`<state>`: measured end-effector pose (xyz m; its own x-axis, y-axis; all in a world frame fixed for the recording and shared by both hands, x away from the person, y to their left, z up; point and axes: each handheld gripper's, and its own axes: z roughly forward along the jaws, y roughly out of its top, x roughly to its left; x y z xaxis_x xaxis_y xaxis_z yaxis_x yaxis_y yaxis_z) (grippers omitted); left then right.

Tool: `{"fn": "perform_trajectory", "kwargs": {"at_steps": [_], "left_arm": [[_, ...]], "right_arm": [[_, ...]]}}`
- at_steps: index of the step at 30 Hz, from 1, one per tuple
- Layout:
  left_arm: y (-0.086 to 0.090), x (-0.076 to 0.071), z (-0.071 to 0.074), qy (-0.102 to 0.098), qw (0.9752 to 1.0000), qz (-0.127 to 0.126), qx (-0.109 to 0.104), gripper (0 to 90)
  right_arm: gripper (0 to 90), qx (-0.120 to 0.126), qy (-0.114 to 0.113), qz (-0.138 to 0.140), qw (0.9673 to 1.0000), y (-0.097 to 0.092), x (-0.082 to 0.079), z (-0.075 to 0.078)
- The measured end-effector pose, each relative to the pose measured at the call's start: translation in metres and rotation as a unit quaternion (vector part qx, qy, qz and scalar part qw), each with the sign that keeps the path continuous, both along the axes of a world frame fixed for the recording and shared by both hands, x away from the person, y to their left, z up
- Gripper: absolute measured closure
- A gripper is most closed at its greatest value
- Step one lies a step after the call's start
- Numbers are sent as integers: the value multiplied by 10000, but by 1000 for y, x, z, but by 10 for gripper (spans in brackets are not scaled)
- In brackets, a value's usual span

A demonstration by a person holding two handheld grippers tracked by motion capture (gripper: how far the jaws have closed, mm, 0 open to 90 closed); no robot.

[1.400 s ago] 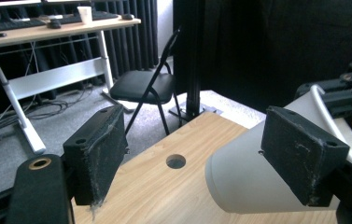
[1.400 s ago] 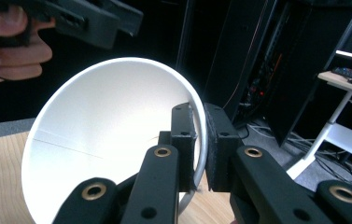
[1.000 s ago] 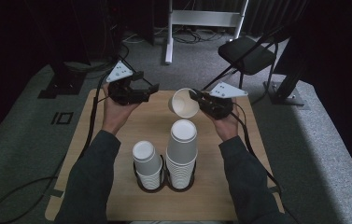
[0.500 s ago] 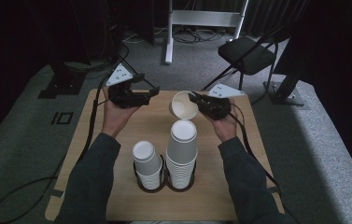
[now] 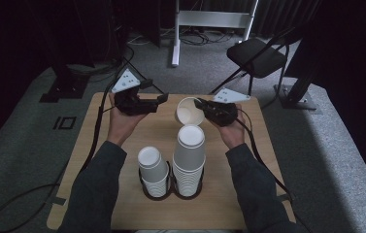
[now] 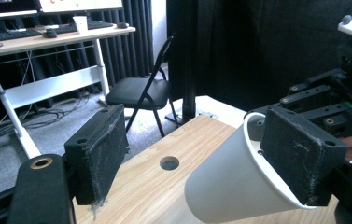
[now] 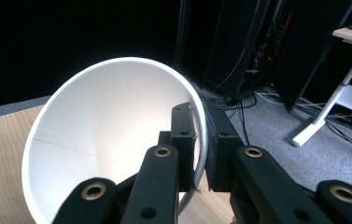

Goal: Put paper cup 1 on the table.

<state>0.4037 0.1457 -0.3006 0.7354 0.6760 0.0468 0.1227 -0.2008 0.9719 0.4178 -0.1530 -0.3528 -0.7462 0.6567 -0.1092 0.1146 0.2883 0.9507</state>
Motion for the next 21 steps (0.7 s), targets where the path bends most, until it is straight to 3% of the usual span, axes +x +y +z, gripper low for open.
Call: {"fn": "perform_trajectory", "kwargs": {"at_steps": [21], "left_arm": [[-4, -3, -1, 23, 9999, -97, -58, 226]], "right_arm": [[839, -151, 315, -138, 9993, -5, 6, -18]]}}
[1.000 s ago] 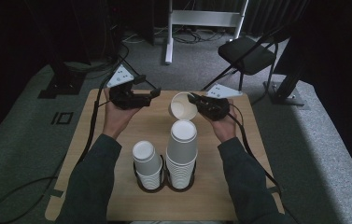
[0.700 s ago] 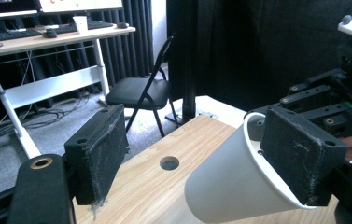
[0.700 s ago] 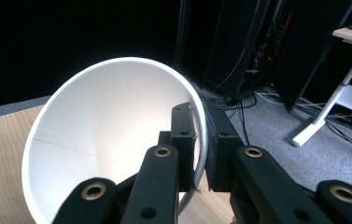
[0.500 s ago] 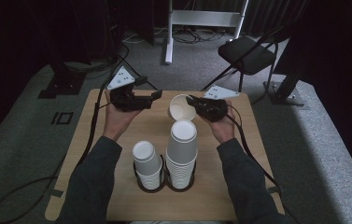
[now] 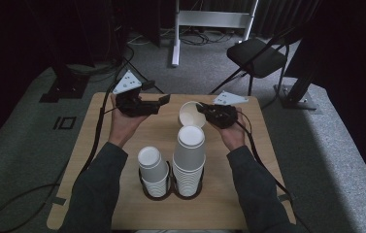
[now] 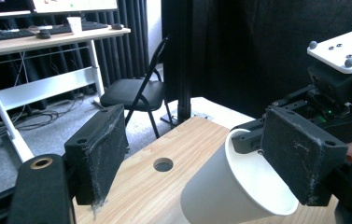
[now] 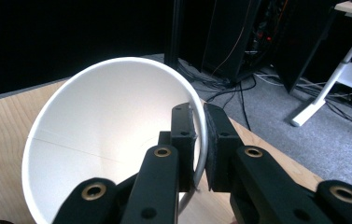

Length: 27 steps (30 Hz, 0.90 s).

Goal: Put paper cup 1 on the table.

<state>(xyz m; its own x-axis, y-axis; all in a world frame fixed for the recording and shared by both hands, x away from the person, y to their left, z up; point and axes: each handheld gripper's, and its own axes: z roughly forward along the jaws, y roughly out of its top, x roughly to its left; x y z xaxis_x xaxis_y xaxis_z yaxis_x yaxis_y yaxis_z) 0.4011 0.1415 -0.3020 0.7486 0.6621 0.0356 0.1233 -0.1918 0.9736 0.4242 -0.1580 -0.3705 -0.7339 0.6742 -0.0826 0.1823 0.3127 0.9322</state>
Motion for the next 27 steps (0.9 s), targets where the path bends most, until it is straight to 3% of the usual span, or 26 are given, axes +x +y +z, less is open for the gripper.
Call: {"fn": "perform_trajectory", "kwargs": {"at_steps": [27], "left_arm": [[0, -2, 1, -12, 10000, -56, -42, 226]], "right_arm": [[839, -206, 404, -140, 9989, -9, 4, -26]]}}
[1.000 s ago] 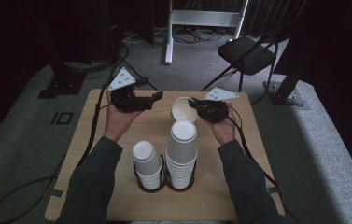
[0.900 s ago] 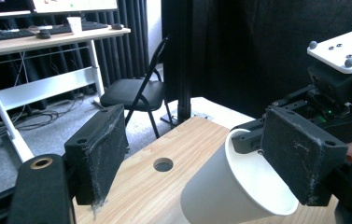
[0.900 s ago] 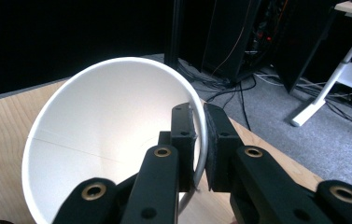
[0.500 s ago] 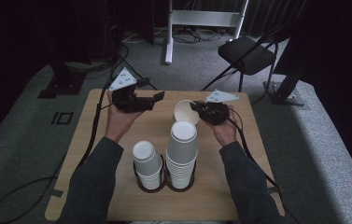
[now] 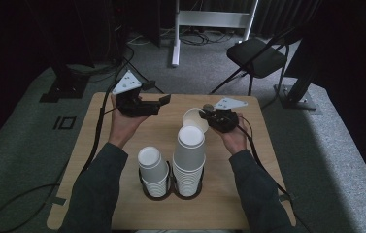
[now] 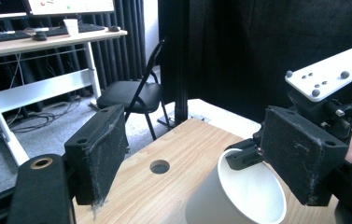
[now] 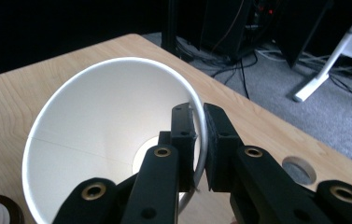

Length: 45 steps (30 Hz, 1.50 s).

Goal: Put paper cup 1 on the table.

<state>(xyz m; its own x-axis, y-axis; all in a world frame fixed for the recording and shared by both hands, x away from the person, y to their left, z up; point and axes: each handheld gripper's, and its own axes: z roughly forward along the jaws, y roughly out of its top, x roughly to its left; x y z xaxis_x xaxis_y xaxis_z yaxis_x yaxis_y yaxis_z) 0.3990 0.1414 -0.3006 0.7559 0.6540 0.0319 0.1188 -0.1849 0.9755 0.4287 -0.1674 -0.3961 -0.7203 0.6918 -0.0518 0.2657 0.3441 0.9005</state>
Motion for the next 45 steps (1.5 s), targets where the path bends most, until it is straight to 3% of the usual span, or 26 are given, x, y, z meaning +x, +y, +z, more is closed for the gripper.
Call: {"fn": "perform_trajectory", "kwargs": {"at_steps": [29, 45], "left_arm": [[-3, -1, -1, 0, 10000, -58, -11, 226], [-4, -1, -2, 11, 10000, -65, -28, 226]], "right_arm": [[839, -247, 322, -188, 9990, -15, 3, -26], [838, -444, 656, -209, 9966, -18, 6, -43]]}}
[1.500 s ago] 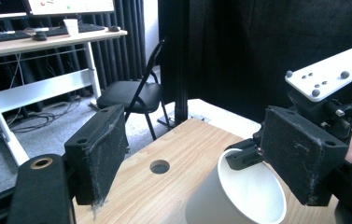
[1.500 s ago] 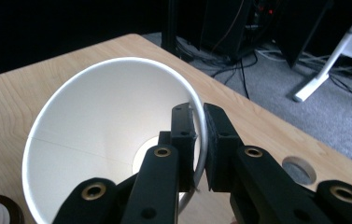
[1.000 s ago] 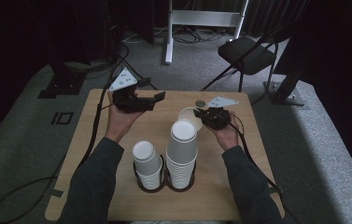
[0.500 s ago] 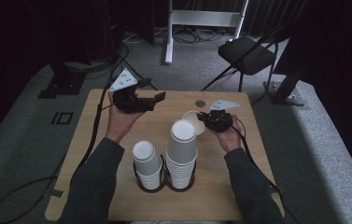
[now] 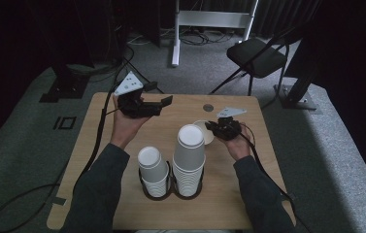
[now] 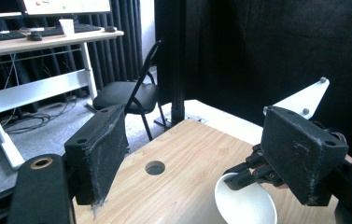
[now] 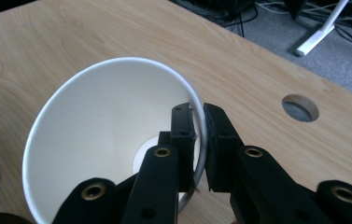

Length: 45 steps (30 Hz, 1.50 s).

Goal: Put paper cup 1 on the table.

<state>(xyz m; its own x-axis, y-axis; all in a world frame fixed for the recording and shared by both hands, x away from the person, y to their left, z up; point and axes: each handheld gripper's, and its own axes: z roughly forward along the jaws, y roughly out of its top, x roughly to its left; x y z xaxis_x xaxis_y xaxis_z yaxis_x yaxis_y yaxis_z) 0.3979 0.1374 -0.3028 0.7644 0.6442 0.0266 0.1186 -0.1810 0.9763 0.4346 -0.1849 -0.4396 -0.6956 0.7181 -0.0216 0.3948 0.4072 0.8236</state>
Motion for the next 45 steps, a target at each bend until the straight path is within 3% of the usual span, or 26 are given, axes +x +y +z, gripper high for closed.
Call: {"fn": "perform_trajectory", "kwargs": {"at_steps": [8, 17, 35, 45], "left_arm": [[-1, 0, -1, 10, 10000, -13, -3, 226], [-1, 1, -1, 12, 10000, -13, -13, 226], [-1, 0, -1, 24, 10000, -5, -2, 226], [0, 0, -3, 36, 10000, -11, -4, 226]], "right_arm": [[836, -141, 205, 50, 9997, 2, 3, -6], [837, -94, 396, -3, 9992, 6, 9, -11], [751, -160, 343, -221, 9990, 3, 16, -9], [679, -146, 234, -210, 9994, 1, 13, -4]]}}
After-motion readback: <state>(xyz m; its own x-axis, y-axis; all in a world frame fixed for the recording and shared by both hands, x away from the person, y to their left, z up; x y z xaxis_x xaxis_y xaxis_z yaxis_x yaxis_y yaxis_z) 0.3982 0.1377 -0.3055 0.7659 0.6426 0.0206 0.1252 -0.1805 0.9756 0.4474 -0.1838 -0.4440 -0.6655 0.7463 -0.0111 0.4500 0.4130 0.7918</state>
